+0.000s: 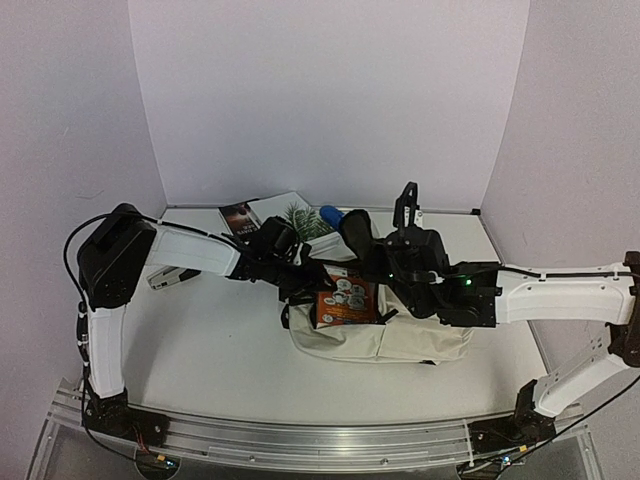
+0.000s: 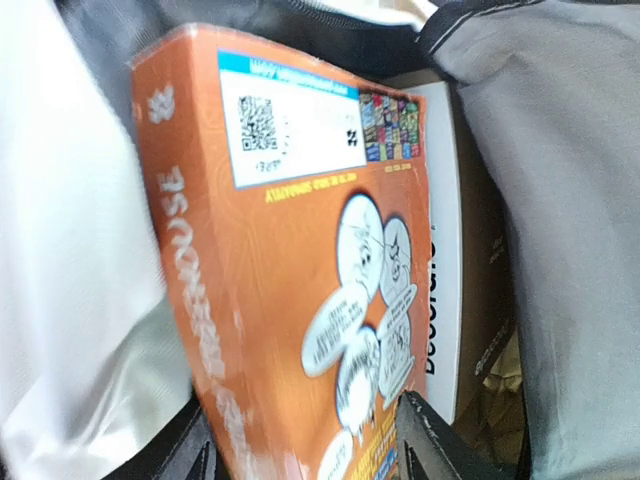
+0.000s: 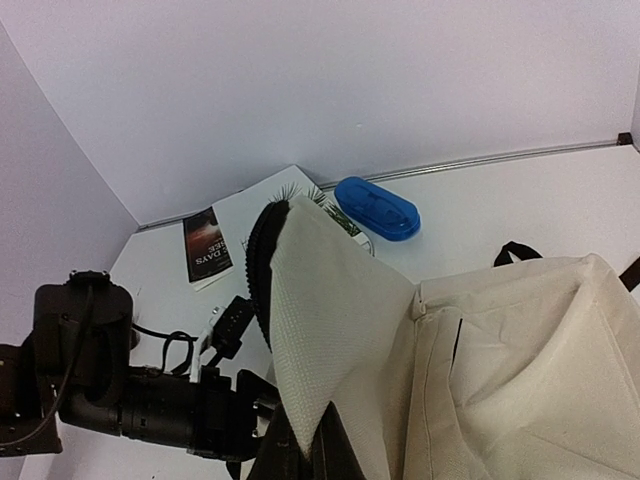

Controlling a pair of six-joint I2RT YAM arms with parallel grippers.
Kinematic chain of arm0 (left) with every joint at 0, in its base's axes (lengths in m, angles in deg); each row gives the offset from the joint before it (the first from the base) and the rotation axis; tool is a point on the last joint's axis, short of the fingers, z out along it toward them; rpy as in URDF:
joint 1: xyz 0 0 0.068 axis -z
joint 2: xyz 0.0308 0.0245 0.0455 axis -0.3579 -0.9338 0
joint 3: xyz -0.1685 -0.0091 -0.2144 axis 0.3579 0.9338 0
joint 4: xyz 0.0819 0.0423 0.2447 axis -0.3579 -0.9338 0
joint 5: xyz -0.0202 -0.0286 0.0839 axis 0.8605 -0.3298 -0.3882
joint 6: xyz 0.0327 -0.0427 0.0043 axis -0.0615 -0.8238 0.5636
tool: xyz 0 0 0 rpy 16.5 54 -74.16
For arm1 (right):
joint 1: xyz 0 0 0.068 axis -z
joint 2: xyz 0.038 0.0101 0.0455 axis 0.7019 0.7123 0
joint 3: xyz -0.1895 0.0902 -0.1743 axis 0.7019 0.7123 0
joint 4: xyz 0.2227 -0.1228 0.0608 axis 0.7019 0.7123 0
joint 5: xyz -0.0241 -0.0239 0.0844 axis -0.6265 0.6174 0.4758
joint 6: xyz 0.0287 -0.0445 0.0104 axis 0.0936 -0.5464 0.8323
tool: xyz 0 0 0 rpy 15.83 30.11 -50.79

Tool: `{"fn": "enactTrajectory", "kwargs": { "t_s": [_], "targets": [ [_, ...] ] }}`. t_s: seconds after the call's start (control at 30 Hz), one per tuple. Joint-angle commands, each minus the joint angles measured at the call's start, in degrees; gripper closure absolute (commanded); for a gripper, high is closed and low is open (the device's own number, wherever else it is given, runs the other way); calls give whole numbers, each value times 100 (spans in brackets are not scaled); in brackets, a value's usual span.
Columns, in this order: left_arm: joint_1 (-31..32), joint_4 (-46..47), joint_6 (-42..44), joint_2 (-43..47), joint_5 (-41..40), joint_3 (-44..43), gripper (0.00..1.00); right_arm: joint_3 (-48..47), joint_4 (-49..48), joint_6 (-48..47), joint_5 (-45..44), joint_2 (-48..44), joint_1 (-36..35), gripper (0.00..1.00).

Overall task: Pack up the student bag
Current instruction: Place the book in the student bag.

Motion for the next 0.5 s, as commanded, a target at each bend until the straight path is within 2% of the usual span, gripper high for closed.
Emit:
{"fn": "enactTrajectory", "kwargs": {
  "t_s": [0.0, 0.27, 0.47],
  "targets": [
    [1, -725, 593, 535, -600, -279, 38, -310, -299, -104, -73, 6, 2, 100],
    [51, -778, 611, 417, -382, -323, 53, -362, -296, -142, -31, 73, 5, 100],
    [119, -767, 639, 228, -218, -490, 59, -425, -296, -188, -4, 127, 0, 100]
  ]
}}
